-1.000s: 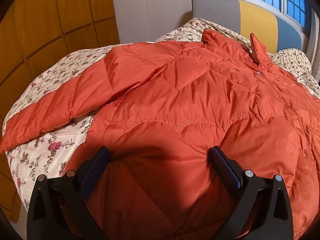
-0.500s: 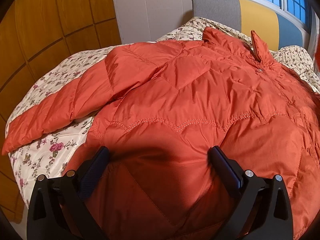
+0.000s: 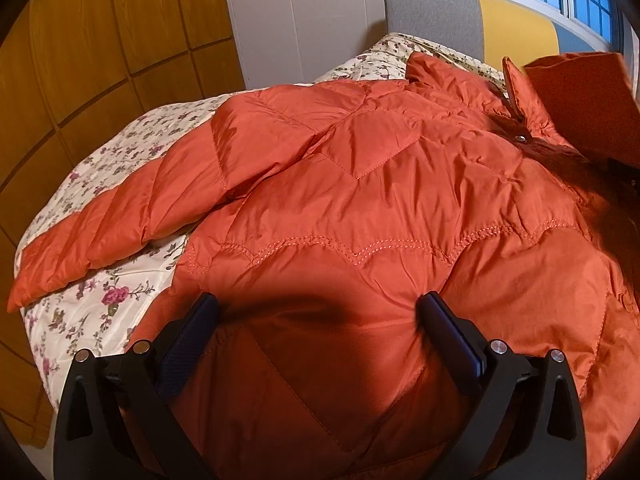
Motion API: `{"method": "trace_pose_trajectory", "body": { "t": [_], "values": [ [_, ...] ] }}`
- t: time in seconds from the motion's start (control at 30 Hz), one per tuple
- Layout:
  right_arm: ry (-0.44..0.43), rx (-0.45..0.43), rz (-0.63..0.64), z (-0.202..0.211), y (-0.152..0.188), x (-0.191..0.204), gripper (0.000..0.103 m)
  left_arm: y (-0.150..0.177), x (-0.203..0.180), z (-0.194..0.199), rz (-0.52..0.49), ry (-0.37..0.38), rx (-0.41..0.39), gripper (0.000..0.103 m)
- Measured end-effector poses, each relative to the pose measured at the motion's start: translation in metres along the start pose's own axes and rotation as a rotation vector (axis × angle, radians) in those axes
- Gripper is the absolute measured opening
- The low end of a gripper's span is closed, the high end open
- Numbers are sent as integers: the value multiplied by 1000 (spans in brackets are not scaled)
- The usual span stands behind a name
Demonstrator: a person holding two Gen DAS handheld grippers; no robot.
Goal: Fold large clothes
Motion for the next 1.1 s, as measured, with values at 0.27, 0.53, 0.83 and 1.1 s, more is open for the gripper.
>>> {"method": "trace_pose_trajectory", "body": {
  "t": [0.27,0.53,0.83,1.1],
  "values": [
    [-115,70,195,-19,17,43,12,0,-1,0,-6,-6,1,100],
    [-170,18,52,22,5,8,54,-5,-3,5,-28,-23,31,100],
    [243,10,-286,67,21,-110,67,-84,-40,47,-82,-3,-119,100],
    [383,145,-488,45,48,-165,67,-109,-94,16,-112,54,-106,100]
  ]
}}
Point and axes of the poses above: each gripper's, at about its wrist camera, not at the fingertips, and z roughly against the way its jaws point, x to its left, y to its underside, the point moved 4 cm from there along -z, roughly the way its jaws point, and after that the axes turned 9 degrees about -x, right-handed, at the moved point
